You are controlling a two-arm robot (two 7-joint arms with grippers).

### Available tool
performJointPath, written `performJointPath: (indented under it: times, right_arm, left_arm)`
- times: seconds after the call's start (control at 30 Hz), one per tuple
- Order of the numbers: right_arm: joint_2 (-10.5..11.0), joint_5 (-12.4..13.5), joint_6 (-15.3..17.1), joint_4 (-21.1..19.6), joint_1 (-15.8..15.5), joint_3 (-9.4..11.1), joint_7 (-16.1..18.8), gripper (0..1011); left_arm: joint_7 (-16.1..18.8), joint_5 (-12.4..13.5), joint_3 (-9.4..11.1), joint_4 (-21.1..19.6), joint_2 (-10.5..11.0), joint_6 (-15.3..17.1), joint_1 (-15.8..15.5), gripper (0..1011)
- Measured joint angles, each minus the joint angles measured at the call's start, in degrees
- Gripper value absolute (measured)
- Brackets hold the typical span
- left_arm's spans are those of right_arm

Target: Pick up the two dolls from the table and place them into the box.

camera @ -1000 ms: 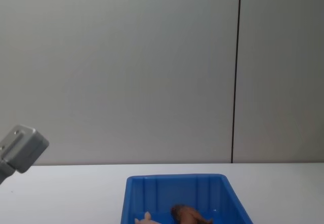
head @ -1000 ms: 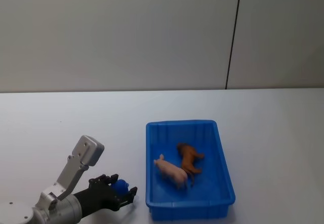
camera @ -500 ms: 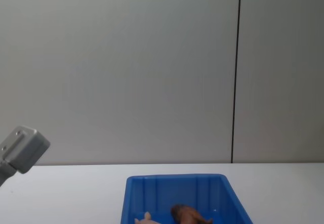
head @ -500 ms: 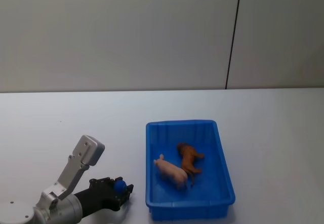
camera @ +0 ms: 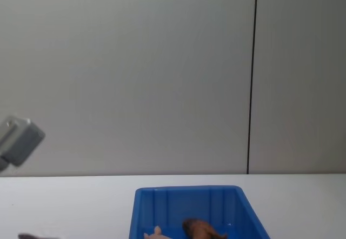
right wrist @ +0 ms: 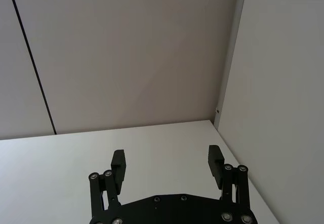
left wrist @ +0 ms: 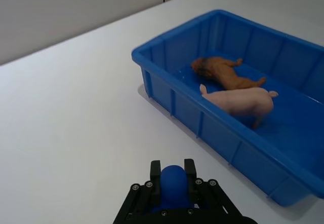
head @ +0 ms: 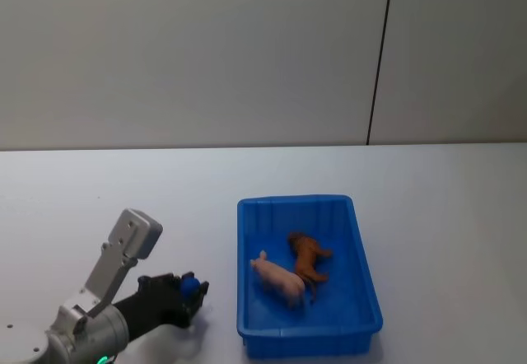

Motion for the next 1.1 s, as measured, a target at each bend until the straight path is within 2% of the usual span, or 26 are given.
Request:
performJointPath:
  times: [0.3, 0.53, 0.8, 1.1]
  right_arm:
    - [0.0, 0.0, 0.0, 0.0, 0.0, 0.0, 0.0, 1001]
    - [0.0, 0.0, 0.0, 0.0, 0.0, 0.0, 0.0, 1001]
    - [0.0, 0.0, 0.0, 0.0, 0.0, 0.0, 0.0, 1001]
    - [0.0, 0.0, 0.0, 0.0, 0.0, 0.0, 0.0, 1001]
  left_arm:
    - [2.7, 0.3, -1.5, -4.4, 1.2, -1.7, -0.2, 242]
    - [2.6, 0.9, -2.3, -6.6, 1.1, -2.8, -1.8, 208]
    - [-0.9, 1.1, -2.7, -7.3, -0.7, -4.4, -5.6, 172]
    - [-6.4, 0.1, -2.2, -5.0, -3.8, -5.1, -9.8, 165]
